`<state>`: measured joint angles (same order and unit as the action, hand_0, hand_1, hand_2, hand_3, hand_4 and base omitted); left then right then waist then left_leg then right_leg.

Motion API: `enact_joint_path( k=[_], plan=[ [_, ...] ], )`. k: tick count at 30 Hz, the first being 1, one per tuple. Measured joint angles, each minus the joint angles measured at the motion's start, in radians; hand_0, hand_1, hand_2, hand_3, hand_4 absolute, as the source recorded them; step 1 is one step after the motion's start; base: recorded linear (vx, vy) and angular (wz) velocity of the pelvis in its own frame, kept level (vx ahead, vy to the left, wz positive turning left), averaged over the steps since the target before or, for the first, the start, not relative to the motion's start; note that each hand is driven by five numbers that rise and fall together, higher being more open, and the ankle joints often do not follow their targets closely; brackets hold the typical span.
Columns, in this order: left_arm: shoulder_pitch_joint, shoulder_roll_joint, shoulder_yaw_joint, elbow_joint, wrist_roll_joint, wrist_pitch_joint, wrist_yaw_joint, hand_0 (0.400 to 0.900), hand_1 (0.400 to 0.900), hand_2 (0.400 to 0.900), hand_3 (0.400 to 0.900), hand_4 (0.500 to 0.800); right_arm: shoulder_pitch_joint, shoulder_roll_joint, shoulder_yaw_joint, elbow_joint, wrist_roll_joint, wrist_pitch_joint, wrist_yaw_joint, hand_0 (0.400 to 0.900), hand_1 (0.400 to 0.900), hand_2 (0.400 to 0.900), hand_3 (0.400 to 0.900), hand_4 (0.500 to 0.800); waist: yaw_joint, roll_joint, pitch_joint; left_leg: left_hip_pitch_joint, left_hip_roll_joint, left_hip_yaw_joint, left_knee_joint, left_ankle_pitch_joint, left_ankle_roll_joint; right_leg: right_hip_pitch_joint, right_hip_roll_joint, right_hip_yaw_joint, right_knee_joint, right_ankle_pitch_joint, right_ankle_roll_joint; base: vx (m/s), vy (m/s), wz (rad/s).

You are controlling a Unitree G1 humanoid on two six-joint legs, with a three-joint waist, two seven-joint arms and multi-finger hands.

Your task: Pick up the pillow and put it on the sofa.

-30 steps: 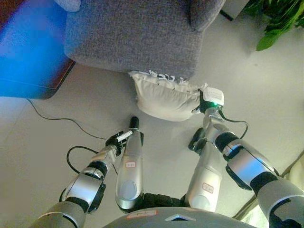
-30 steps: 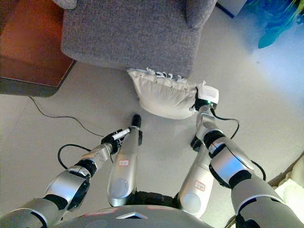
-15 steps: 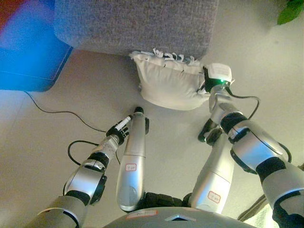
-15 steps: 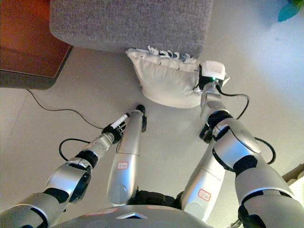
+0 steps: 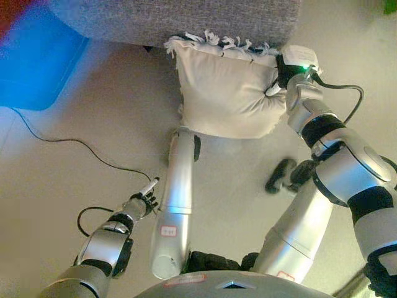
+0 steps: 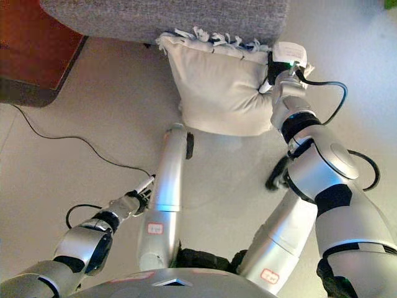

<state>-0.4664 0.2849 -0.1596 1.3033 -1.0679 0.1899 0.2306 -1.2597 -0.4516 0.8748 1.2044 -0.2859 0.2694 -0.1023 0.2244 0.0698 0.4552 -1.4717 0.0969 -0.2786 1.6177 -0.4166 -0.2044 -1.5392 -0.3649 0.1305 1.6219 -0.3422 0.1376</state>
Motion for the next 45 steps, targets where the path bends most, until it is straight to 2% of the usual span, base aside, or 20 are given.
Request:
enact_joint_path(
  k=[1, 2, 3, 4, 5, 7, 10, 13, 15, 18, 21, 25, 29, 33, 35, 38, 41, 44, 45],
  plan=[
    [0.008, -0.004, 0.0, 0.015, -0.001, 0.015, 0.0, 0.9, 0.9, 0.9, 0.9, 0.8, -0.018, 0.001, 0.007, 0.003, 0.007, -0.028, 0.017, 0.455, 0.455, 0.455, 0.455, 0.533, -0.001, 0.012, -0.009, 0.006, -0.001, -0.005, 0.053, -0.04, -0.007, -0.028, 0.0, -0.015, -0.004, 0.0, 0.0, 0.0, 0.0, 0.0],
    [0.01, -0.009, 0.001, 0.018, -0.006, 0.017, 0.001, 0.9, 0.9, 0.9, 0.9, 0.8, -0.028, -0.004, 0.011, 0.003, 0.021, -0.05, 0.03, 0.4, 0.4, 0.4, 0.4, 0.5, 0.009, 0.012, -0.007, 0.001, 0.002, -0.013, 0.062, -0.053, -0.026, -0.047, 0.002, -0.012, 0.008, -0.008, -0.009, 0.0, 0.0, 0.0],
    [0.01, -0.012, 0.0, 0.015, -0.008, 0.016, 0.001, 0.9, 0.9, 0.9, 0.9, 0.8, -0.024, -0.01, 0.009, 0.007, 0.037, -0.058, 0.048, 0.4, 0.4, 0.4, 0.4, 0.5, 0.012, 0.01, -0.008, 0.0, 0.003, -0.006, 0.072, -0.053, -0.025, -0.039, 0.003, 0.028, 0.086, -0.034, -0.024, 0.0, 0.0, 0.0],
    [0.006, -0.008, 0.0, 0.011, -0.008, 0.012, 0.0, 0.9, 0.9, 0.9, 0.9, 0.8, -0.028, -0.013, 0.006, 0.014, 0.055, -0.062, 0.061, 0.4, 0.4, 0.4, 0.4, 0.5, 0.009, 0.002, -0.01, -0.006, 0.006, 0.007, 0.077, -0.054, -0.027, 0.006, 0.002, 0.062, 0.142, -0.116, 0.054, 0.0, 0.0, 0.0],
    [0.001, -0.001, 0.001, 0.011, -0.008, 0.003, -0.001, 0.9, 0.9, 0.9, 0.9, 0.8, -0.035, -0.014, 0.001, 0.013, 0.068, -0.074, 0.067, 0.4, 0.4, 0.4, 0.4, 0.5, 0.003, 0.006, -0.008, -0.018, 0.014, 0.005, 0.074, -0.056, -0.032, -0.001, -0.006, 0.057, 0.149, -0.117, 0.035, 0.0, 0.02, -0.04],
    [-0.001, 0.005, 0.001, 0.018, -0.008, 0.01, 0.0, 0.9, 0.9, 0.9, 0.9, 0.8, -0.027, -0.01, 0.001, 0.013, 0.101, -0.106, 0.078, 0.4, 0.4, 0.4, 0.4, 0.5, -0.003, 0.004, -0.008, -0.011, 0.019, 0.0, 0.094, -0.052, -0.005, -0.007, -0.016, 0.041, 0.15, -0.116, 0.018, 0.0, 0.032, -0.05],
    [0.014, -0.001, 0.0, 0.018, -0.008, 0.015, 0.0, 0.9, 0.9, 0.9, 0.9, 0.8, 0.001, -0.008, -0.002, 0.013, 0.135, -0.127, 0.109, 0.4, 0.4, 0.4, 0.4, 0.5, -0.004, 0.004, -0.007, -0.006, 0.019, -0.01, 0.106, -0.054, -0.013, -0.007, -0.021, 0.03, 0.145, -0.112, 0.012, 0.01, 0.018, -0.02],
    [0.006, -0.001, 0.001, 0.017, -0.008, 0.014, 0.0, 0.9, 0.9, 0.9, 0.9, 0.8, 0.047, -0.008, -0.018, 0.013, 0.137, -0.127, 0.115, 0.4, 0.4, 0.4, 0.4, 0.5, -0.005, 0.001, -0.006, -0.001, 0.025, 0.005, 0.115, -0.054, -0.012, 0.007, -0.034, 0.041, 0.15, -0.105, 0.0, 0.01, -0.002, -0.01],
    [-0.003, 0.0, 0.001, 0.014, -0.008, 0.014, 0.0, 0.9, 0.9, 0.9, 0.9, 0.8, 0.051, -0.008, -0.022, 0.01, 0.137, -0.129, 0.114, 0.4, 0.4, 0.4, 0.4, 0.5, -0.004, -0.003, 0.011, 0.013, 0.034, 0.018, 0.115, -0.056, -0.01, 0.019, -0.033, 0.05, 0.15, -0.106, 0.001, 0.02, -0.009, -0.05],
    [-0.011, -0.001, 0.001, 0.011, -0.008, 0.015, -0.003, 0.9, 0.9, 0.9, 0.9, 0.8, 0.059, 0.003, -0.029, 0.009, 0.137, -0.132, 0.115, 0.4, 0.4, 0.4, 0.4, 0.5, -0.006, -0.004, 0.024, 0.047, 0.052, 0.024, 0.086, -0.058, -0.012, 0.065, -0.034, 0.031, 0.111, -0.101, 0.008, 0.02, -0.029, -0.03],
    [-0.008, -0.009, 0.001, 0.009, -0.008, 0.011, -0.023, 0.9, 0.9, 0.9, 0.9, 0.8, 0.09, 0.009, -0.032, 0.005, 0.134, -0.155, 0.114, 0.4, 0.4, 0.4, 0.4, 0.5, -0.007, -0.007, 0.023, 0.128, 0.092, 0.055, -0.013, -0.042, 0.006, 0.16, -0.037, -0.011, 0.0, -0.078, 0.015, -0.01, -0.034, -0.04],
    [0.015, -0.018, 0.001, -0.007, -0.002, -0.003, -0.051, 0.9, 0.9, 0.9, 0.9, 0.8, 0.134, 0.011, -0.046, -0.041, 0.112, -0.172, 0.111, 0.4, 0.4, 0.4, 0.4, 0.5, -0.037, -0.015, 0.019, 0.262, 0.113, 0.117, -0.211, 0.006, 0.01, 0.309, -0.046, -0.069, -0.21, -0.026, 0.027, 0.03, -0.008, 0.0],
    [0.024, -0.042, 0.037, -0.032, 0.025, -0.036, -0.069, 0.9, 0.9, 0.9, 0.9, 0.8, 0.221, -0.018, -0.057, -0.121, 0.052, -0.173, 0.105, 0.4, 0.4, 0.4, 0.4, 0.5, -0.044, -0.032, 0.022, 0.479, 0.113, 0.171, -0.44, 0.067, 0.009, 0.539, -0.06, -0.135, -0.443, 0.036, 0.046, 0.2, -0.017, 0.08],
    [0.062, -0.042, 0.069, -0.084, 0.09, -0.03, -0.088, 0.9, 0.9, 0.9, 0.9, 0.8, 0.342, -0.079, -0.057, -0.271, 0.009, -0.18, 0.12, 0.4, 0.4, 0.4, 0.4, 0.5, -0.055, -0.068, 0.01, 0.765, 0.108, 0.235, -0.712, 0.14, 0.029, 0.834, -0.094, -0.227, -0.687, 0.09, 0.048, 0.24, -0.031, 0.18],
    [0.102, -0.035, 0.067, -0.094, 0.114, -0.03, -0.094, 0.9, 0.9, 0.9, 0.9, 0.8, 0.388, -0.108, -0.058, -0.312, -0.004, -0.182, 0.123, 0.4, 0.4, 0.4, 0.4, 0.5, -0.056, -0.092, -0.049, 0.851, 0.103, 0.247, -0.823, 0.171, 0.025, 0.927, -0.101, -0.265, -0.787, 0.112, 0.057, 0.33, -0.038, 0.15],
    [0.126, -0.032, 0.084, -0.104, 0.182, 0.004, -0.098, 0.9, 0.9, 0.9, 0.9, 0.8, 0.456, -0.187, -0.103, -0.401, -0.008, -0.183, 0.161, 0.4, 0.4, 0.4, 0.4, 0.5, -0.058, -0.105, -0.058, 1.037, 0.103, 0.262, -0.991, 0.221, 0.022, 1.132, -0.098, -0.342, -0.937, 0.148, 0.065, 0.25, -0.022, 0.21],
    [0.194, -0.029, 0.084, -0.105, 0.212, 0.032, -0.107, 0.9, 0.9, 0.9, 0.9, 0.8, 0.522, -0.253, -0.129, -0.455, -0.025, -0.195, 0.183, 0.4, 0.4, 0.4, 0.4, 0.5, -0.088, -0.112, -0.136, 1.148, 0.128, 0.33, -1.11, 0.257, 0.024, 1.285, -0.099, -0.419, -1.061, 0.168, 0.082, 0.2, -0.012, 0.74],
    [0.211, -0.024, 0.082, -0.101, 0.267, 0.085, -0.062, 0.9, 0.9, 0.9, 0.9, 0.8, 0.584, -0.382, -0.144, -0.543, -0.032, -0.215, 0.239, 0.4, 0.4, 0.4, 0.4, 0.5, -0.13, -0.107, -0.164, 1.206, 0.181, 0.459, -1.141, 0.295, 0.043, 1.479, -0.105, -0.551, -1.184, 0.197, 0.107, 0.19, 0.055, 0.61],
    [0.22, -0.014, 0.082, -0.102, 0.268, 0.102, -0.063, 0.9, 0.9, 0.9, 0.9, 0.8, 0.591, -0.409, -0.144, -0.551, -0.033, -0.22, 0.26, 0.4, 0.4, 0.4, 0.4, 0.5, -0.134, -0.115, -0.177, 1.221, 0.172, 0.465, -1.147, 0.297, 0.044, 1.531, -0.102, -0.558, -1.228, 0.206, 0.11, 0.11, 0.118, 0.06]
  ],
)
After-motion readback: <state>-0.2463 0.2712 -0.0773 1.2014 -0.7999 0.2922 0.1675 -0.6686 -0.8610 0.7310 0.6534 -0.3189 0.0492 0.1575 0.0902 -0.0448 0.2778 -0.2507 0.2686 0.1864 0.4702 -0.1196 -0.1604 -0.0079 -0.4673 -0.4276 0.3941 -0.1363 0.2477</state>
